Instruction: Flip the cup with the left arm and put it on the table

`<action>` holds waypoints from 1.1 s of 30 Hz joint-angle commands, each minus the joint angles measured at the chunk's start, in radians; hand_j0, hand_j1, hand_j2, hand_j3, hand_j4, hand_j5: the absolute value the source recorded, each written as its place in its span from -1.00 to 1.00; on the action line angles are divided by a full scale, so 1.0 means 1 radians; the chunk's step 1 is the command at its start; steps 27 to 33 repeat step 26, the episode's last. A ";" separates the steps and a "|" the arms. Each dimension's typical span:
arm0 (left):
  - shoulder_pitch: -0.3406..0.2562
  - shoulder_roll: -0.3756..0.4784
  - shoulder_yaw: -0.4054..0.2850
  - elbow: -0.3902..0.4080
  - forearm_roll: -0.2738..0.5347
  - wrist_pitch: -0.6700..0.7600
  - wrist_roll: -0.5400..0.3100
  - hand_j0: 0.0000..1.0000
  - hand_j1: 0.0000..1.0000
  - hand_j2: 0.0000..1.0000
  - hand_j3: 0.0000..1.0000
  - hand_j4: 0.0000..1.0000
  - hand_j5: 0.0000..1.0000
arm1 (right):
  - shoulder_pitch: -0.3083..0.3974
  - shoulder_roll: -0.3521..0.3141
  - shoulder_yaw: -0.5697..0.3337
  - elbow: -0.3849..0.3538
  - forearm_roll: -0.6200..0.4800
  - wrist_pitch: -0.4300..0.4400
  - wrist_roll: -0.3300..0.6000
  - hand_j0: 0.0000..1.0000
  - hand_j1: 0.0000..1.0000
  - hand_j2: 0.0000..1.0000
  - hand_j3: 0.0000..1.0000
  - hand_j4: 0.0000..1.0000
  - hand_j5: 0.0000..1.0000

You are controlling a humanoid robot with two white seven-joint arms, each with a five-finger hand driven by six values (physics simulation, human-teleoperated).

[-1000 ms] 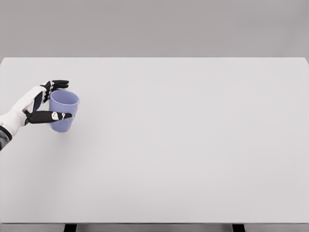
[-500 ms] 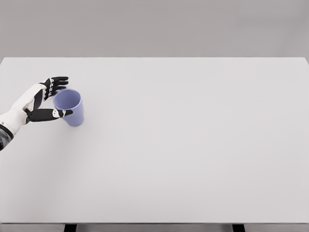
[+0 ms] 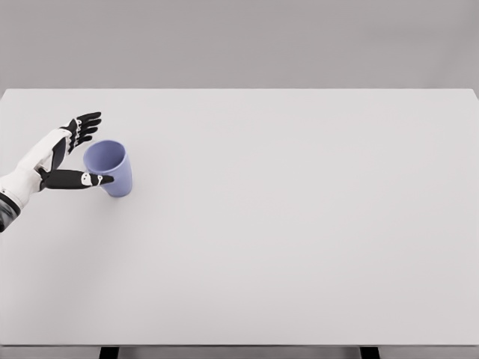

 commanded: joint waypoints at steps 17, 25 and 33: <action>0.077 0.097 0.091 -0.002 -0.004 -0.014 0.000 1.00 1.00 1.00 1.00 1.00 1.00 | 0.000 0.000 0.000 0.000 0.000 -0.001 0.000 1.00 1.00 1.00 1.00 1.00 1.00; 0.115 0.166 0.144 0.000 -0.004 0.000 0.000 1.00 1.00 1.00 1.00 1.00 1.00 | 0.000 0.000 0.000 0.000 0.000 -0.001 0.000 1.00 1.00 1.00 1.00 1.00 1.00; 0.115 0.168 0.146 -0.002 -0.004 -0.001 0.000 1.00 1.00 1.00 1.00 1.00 1.00 | 0.000 0.000 0.000 0.000 0.000 -0.001 0.000 1.00 1.00 1.00 1.00 1.00 1.00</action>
